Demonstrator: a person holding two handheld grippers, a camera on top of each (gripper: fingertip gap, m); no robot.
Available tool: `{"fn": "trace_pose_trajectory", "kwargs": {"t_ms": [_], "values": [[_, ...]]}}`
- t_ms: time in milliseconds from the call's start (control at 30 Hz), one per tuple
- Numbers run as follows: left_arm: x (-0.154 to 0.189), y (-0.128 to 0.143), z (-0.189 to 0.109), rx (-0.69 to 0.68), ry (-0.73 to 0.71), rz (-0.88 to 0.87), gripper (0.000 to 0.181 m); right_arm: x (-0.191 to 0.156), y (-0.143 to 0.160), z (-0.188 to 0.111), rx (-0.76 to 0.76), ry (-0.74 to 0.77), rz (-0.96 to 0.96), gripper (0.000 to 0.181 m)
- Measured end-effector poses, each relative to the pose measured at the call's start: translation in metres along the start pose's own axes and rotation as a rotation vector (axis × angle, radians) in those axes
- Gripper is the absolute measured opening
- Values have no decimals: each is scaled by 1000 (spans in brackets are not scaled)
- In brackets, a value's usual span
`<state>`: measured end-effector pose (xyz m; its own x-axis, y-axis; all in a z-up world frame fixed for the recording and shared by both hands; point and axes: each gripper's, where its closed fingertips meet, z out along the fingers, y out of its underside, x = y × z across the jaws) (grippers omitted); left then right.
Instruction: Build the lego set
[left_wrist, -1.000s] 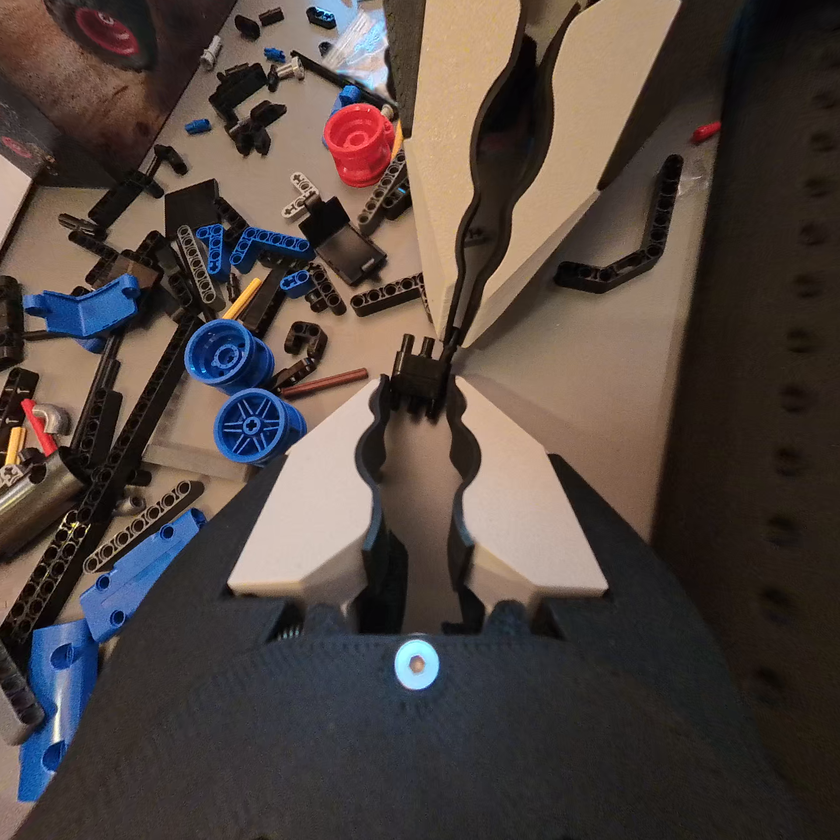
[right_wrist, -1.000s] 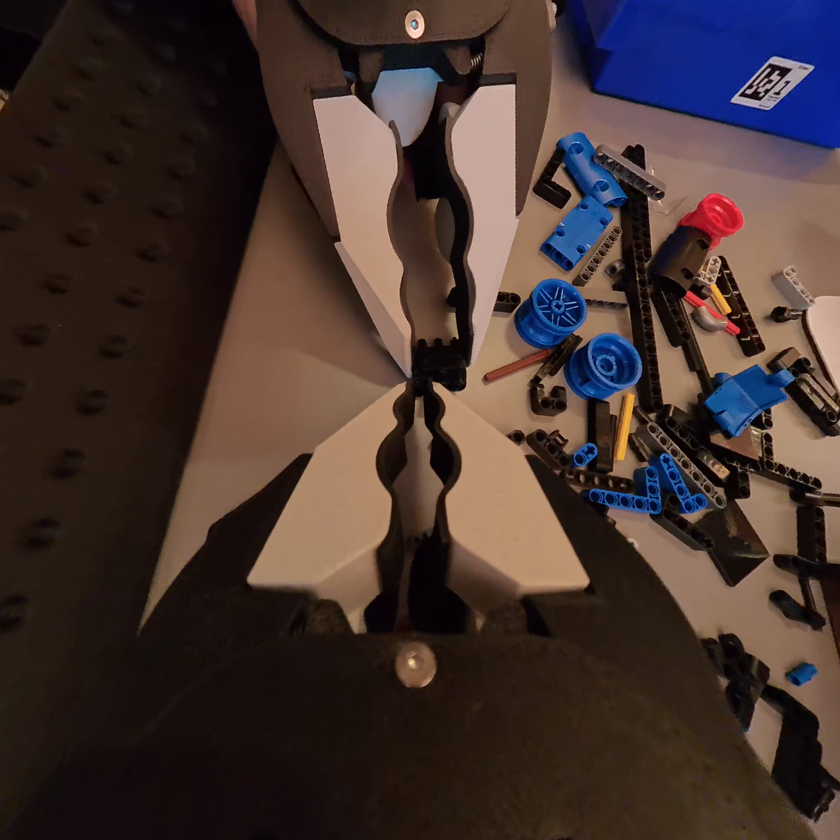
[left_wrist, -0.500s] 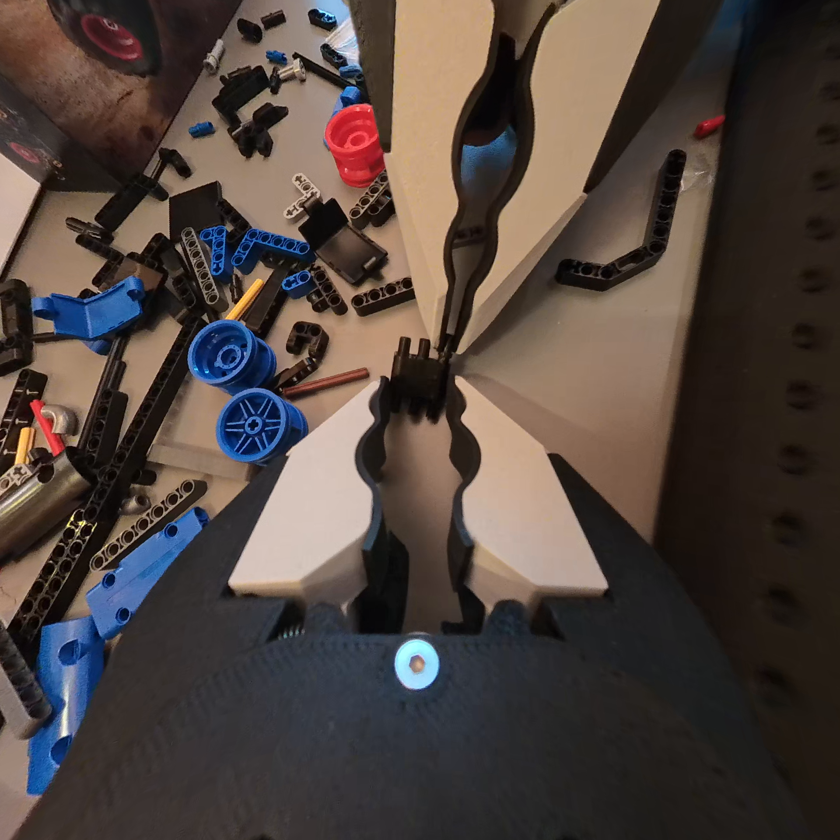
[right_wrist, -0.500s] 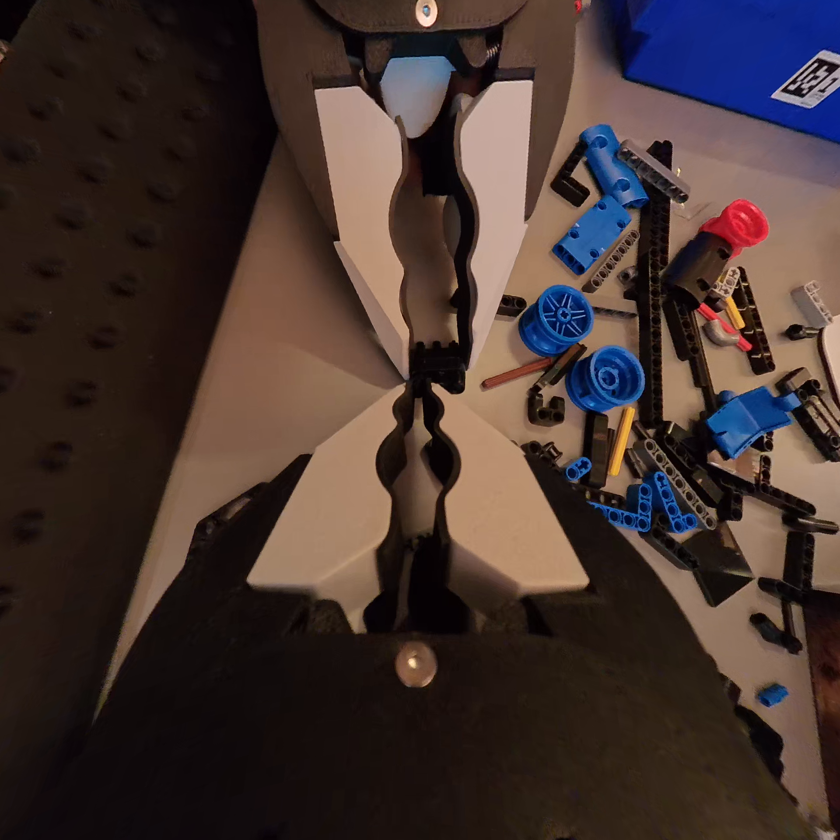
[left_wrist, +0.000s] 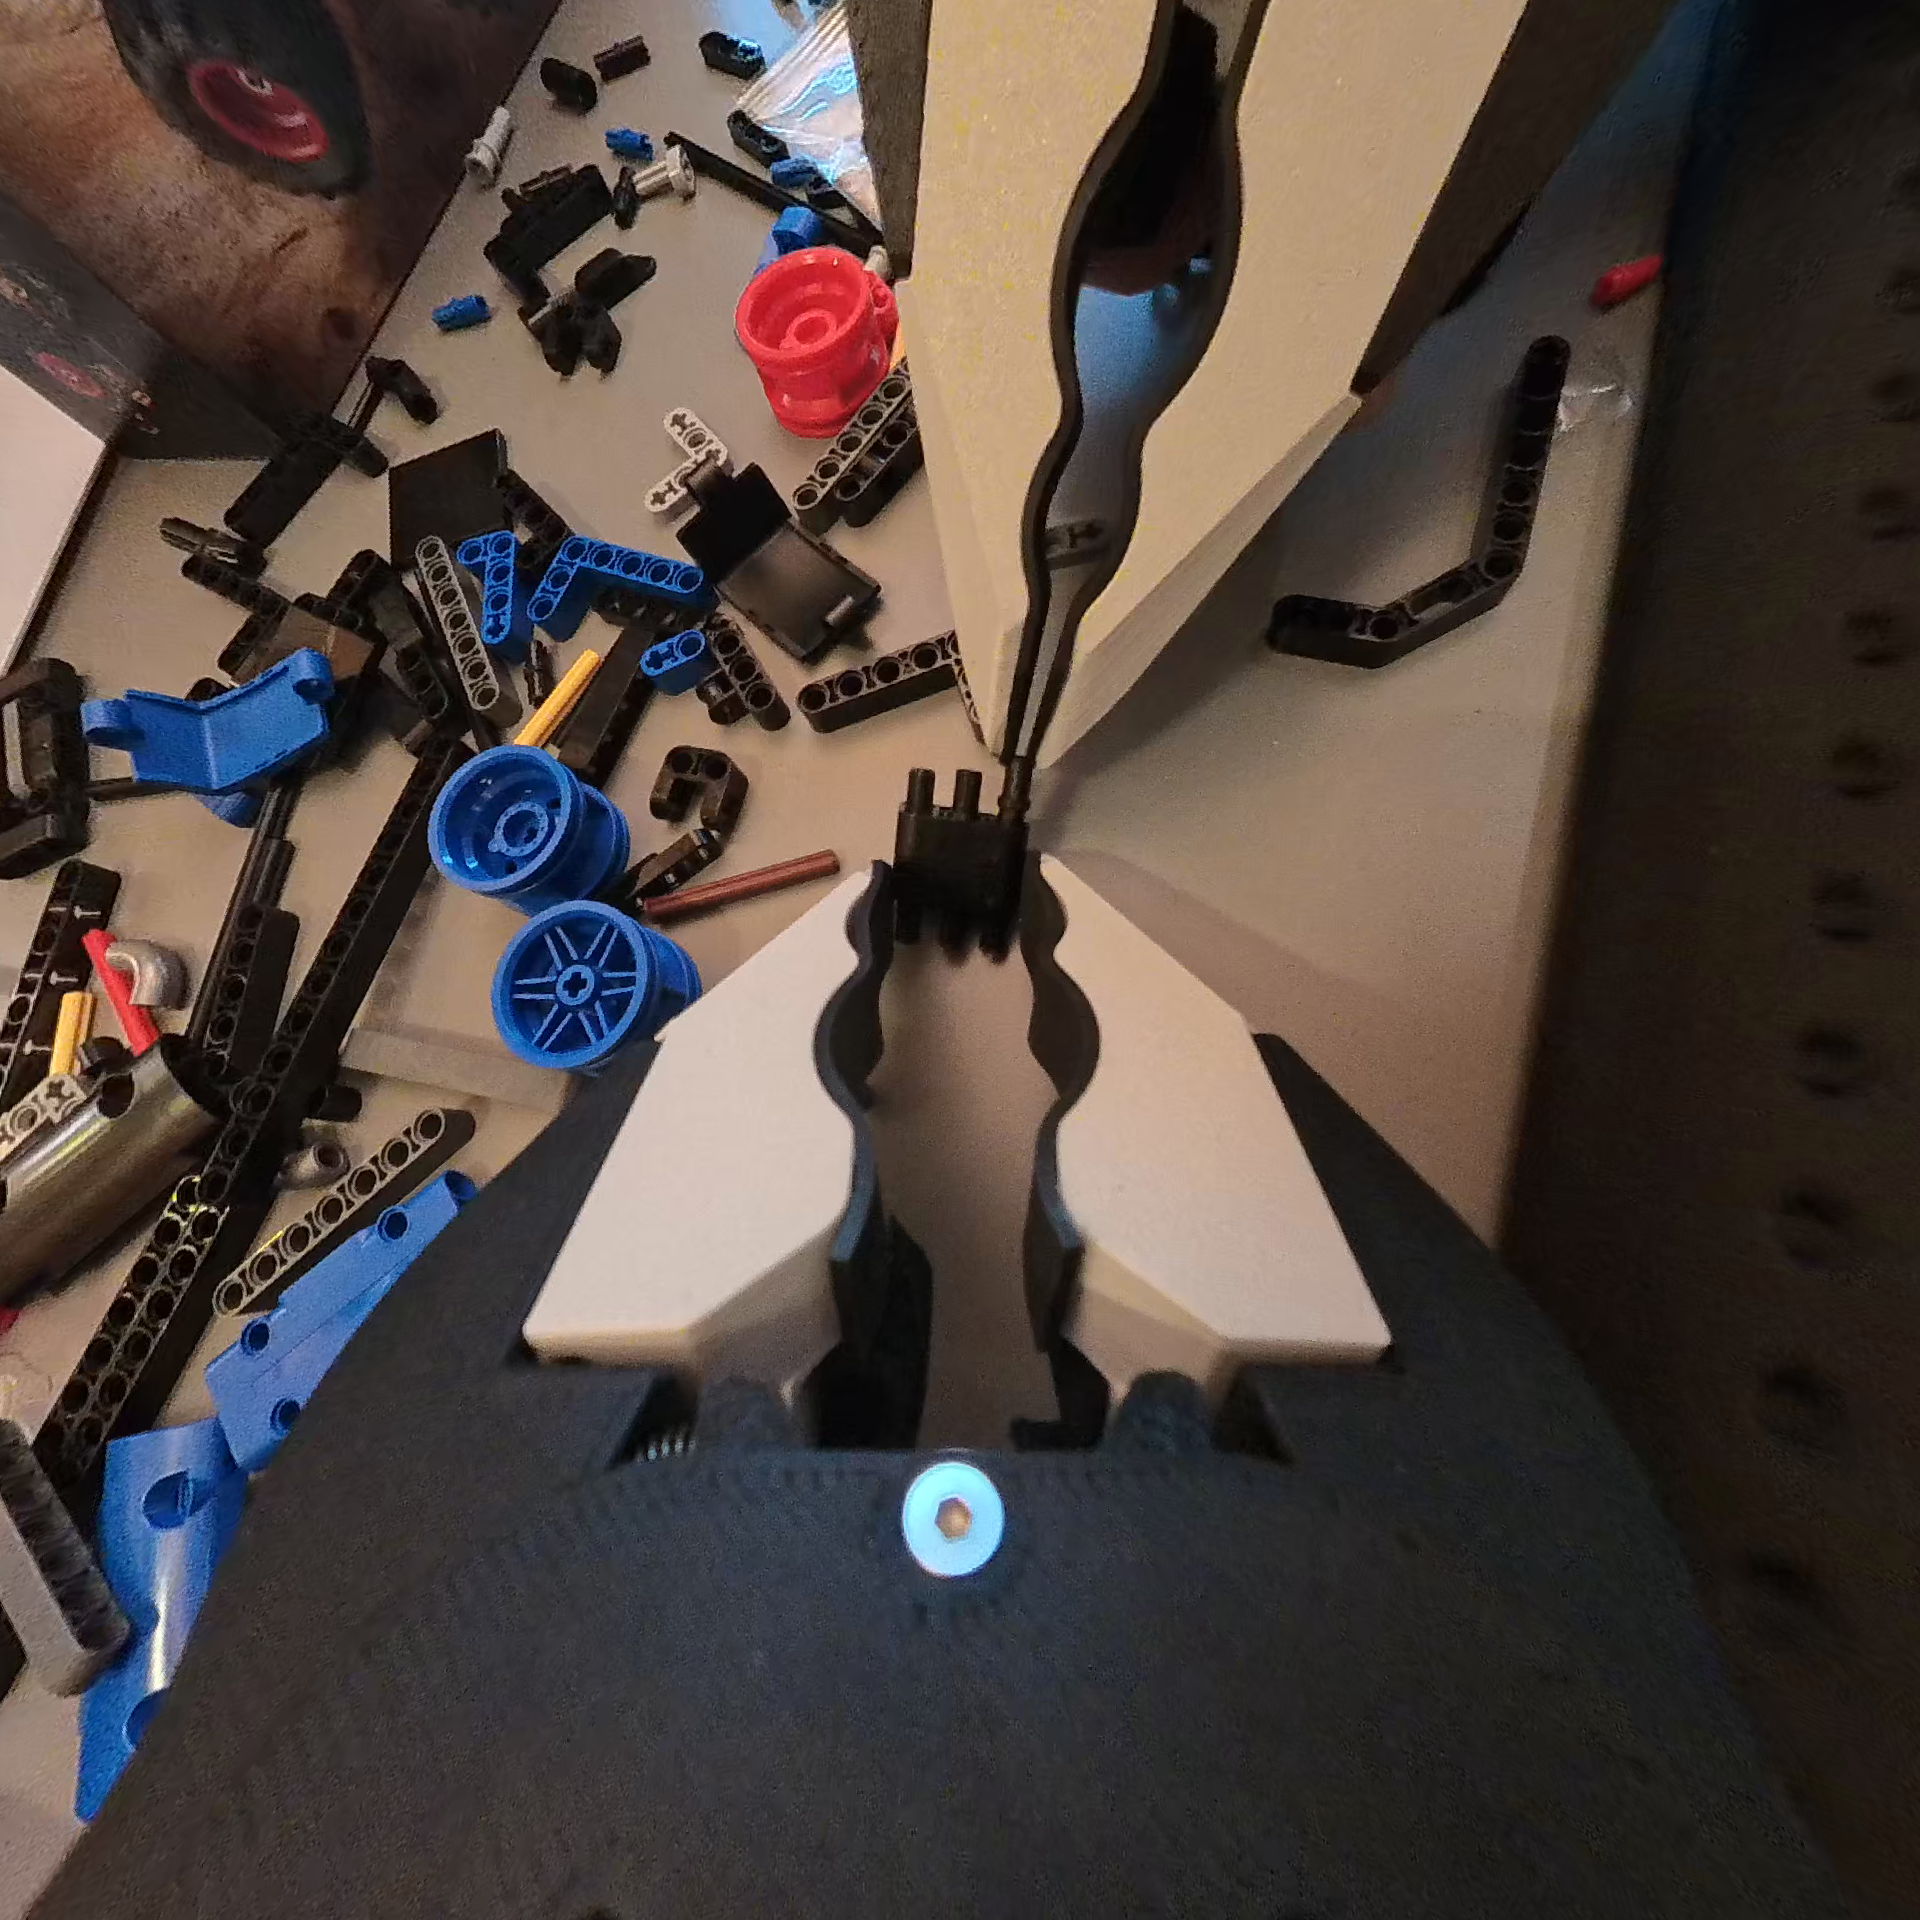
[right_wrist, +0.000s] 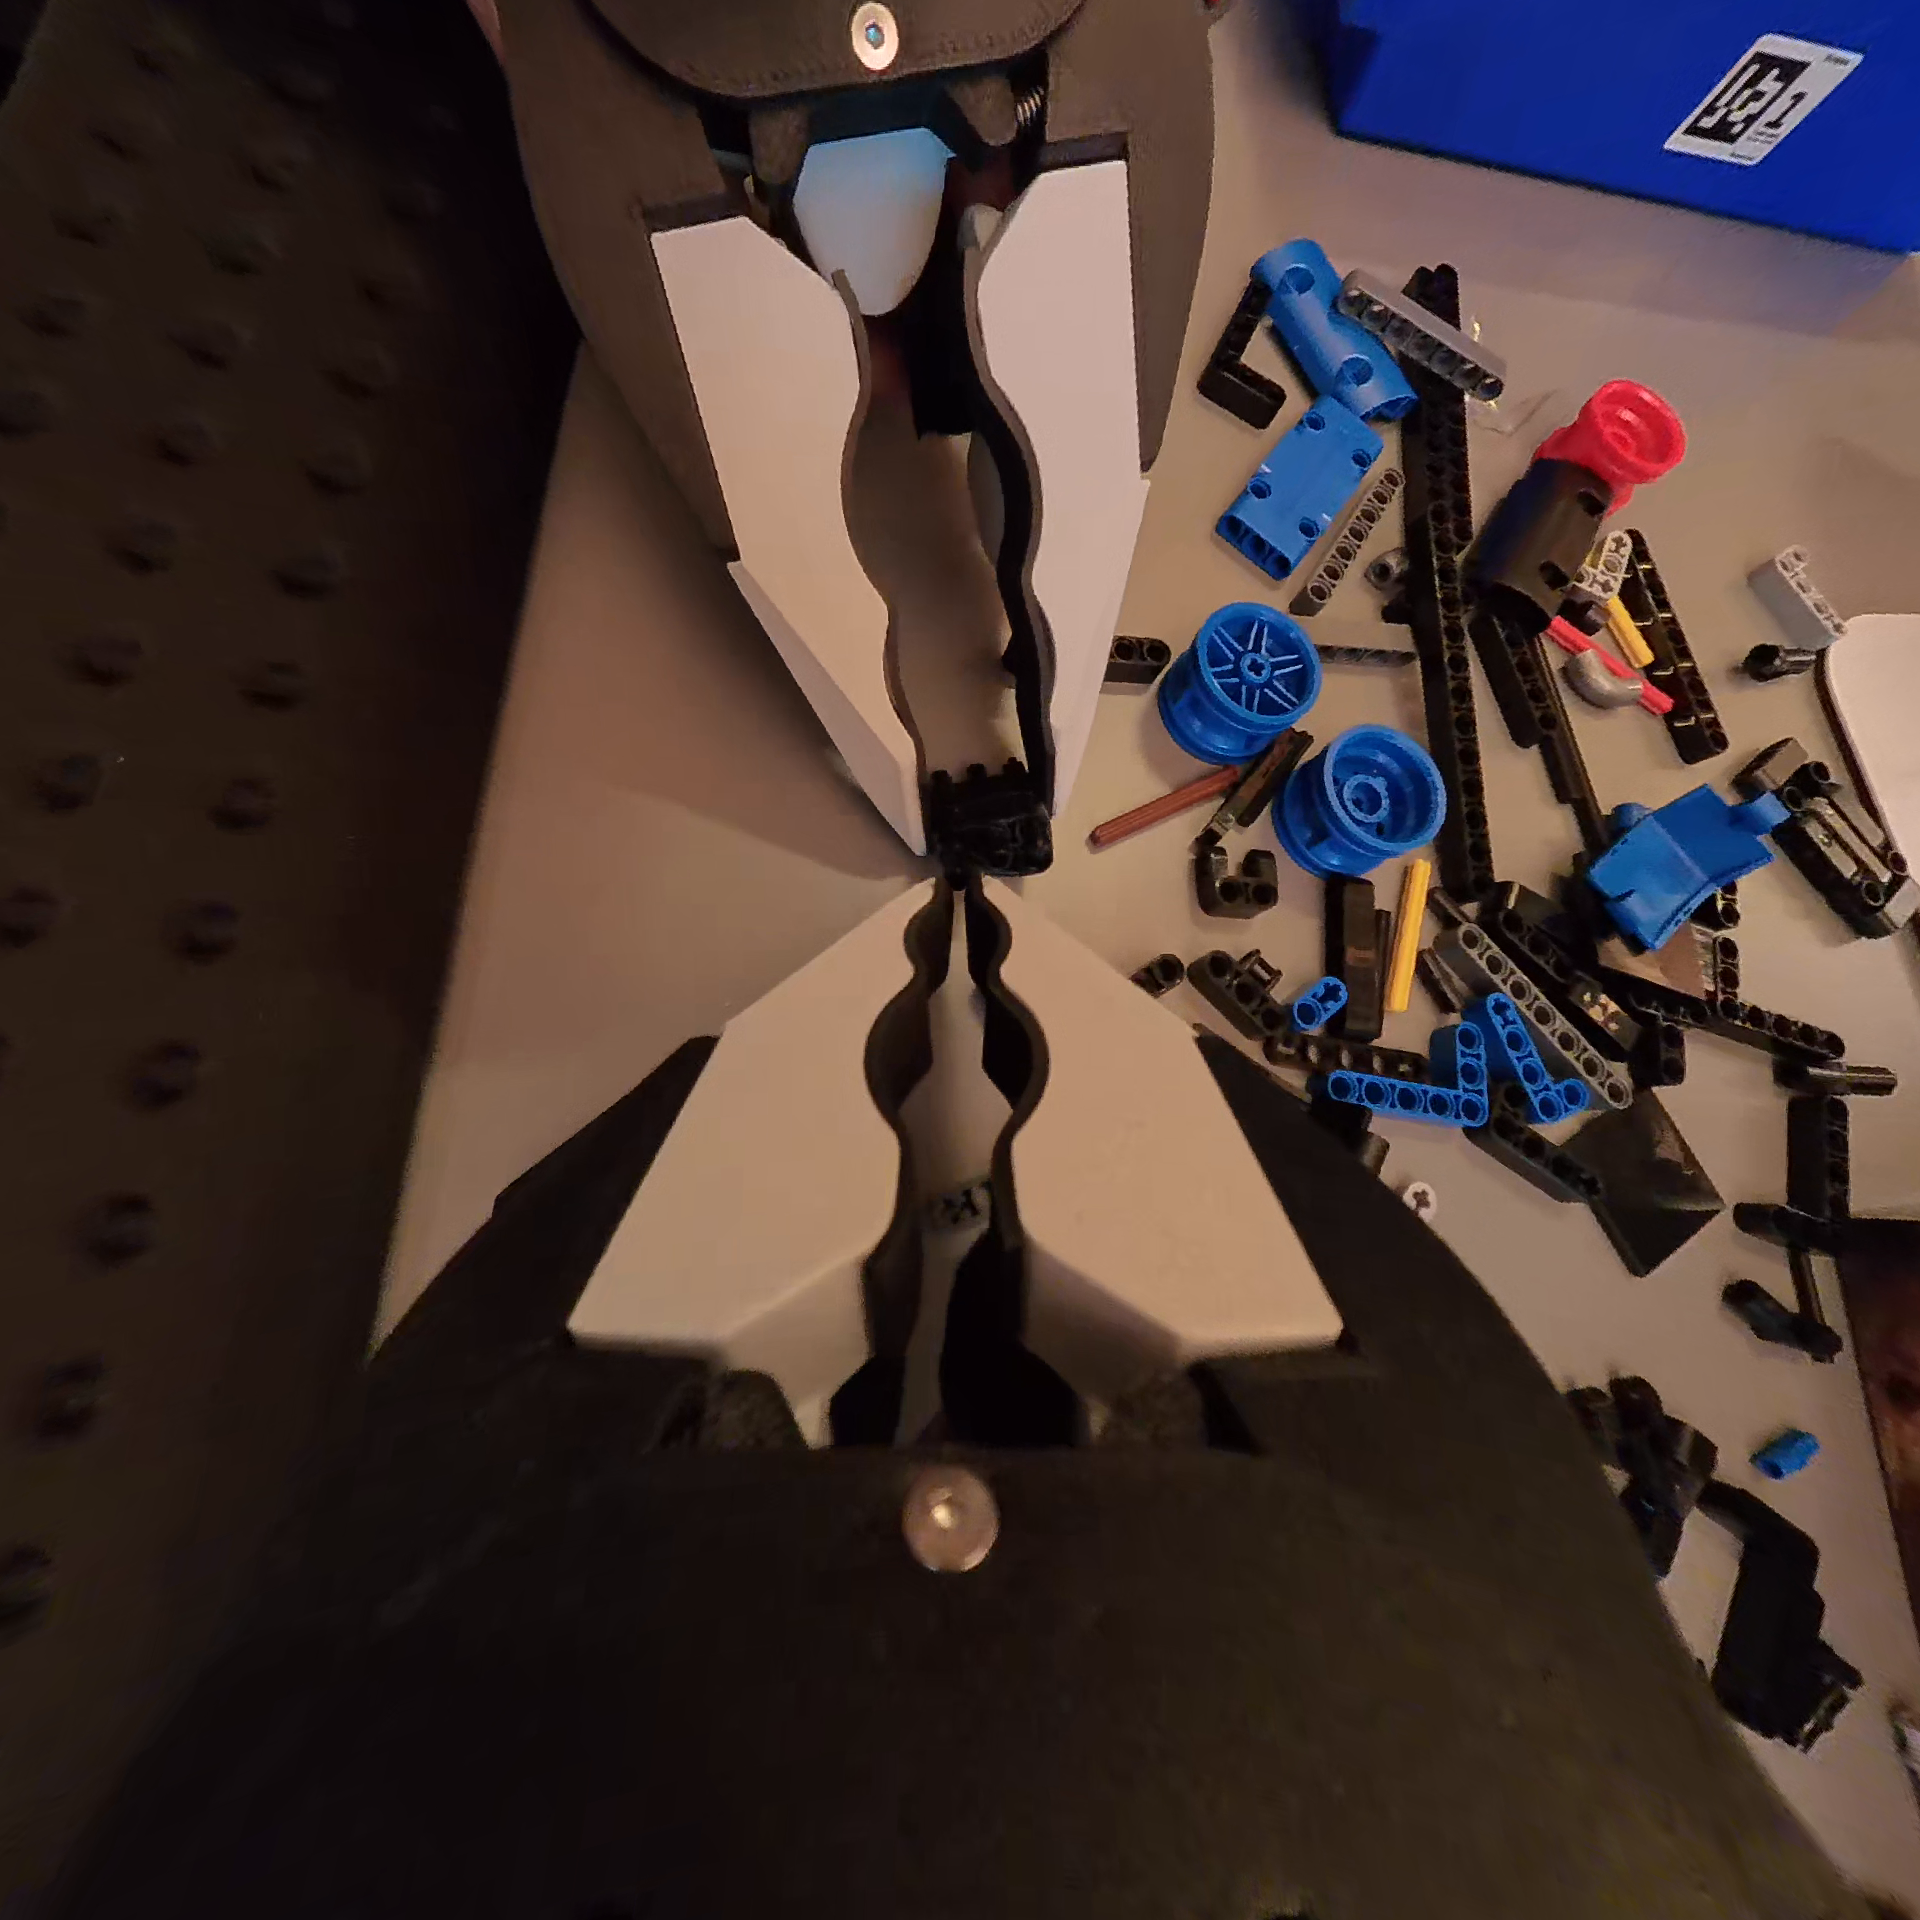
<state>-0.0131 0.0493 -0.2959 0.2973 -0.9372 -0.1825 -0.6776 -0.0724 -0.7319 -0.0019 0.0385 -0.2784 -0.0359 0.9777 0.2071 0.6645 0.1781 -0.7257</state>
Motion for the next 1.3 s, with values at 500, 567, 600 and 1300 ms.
{"fn": "trace_pose_trajectory", "kwargs": {"t_ms": [500, 567, 600, 1300], "values": [[-6, 0, 0, 16, -64, 57, 23, 3, -4, 1, -6, 34, -29, 5], [-9, -6, -3, 48, -85, 71, 23, 9, -11, -7, 21, 58, -10, 22], [-13, -10, -6, 69, -111, 81, 23, 12, -12, -11, 34, 62, 16, 25], [-56, -57, -72, 289, -574, 331, 23, 48, -81, -26, 369, -6, 411, 14]]}}
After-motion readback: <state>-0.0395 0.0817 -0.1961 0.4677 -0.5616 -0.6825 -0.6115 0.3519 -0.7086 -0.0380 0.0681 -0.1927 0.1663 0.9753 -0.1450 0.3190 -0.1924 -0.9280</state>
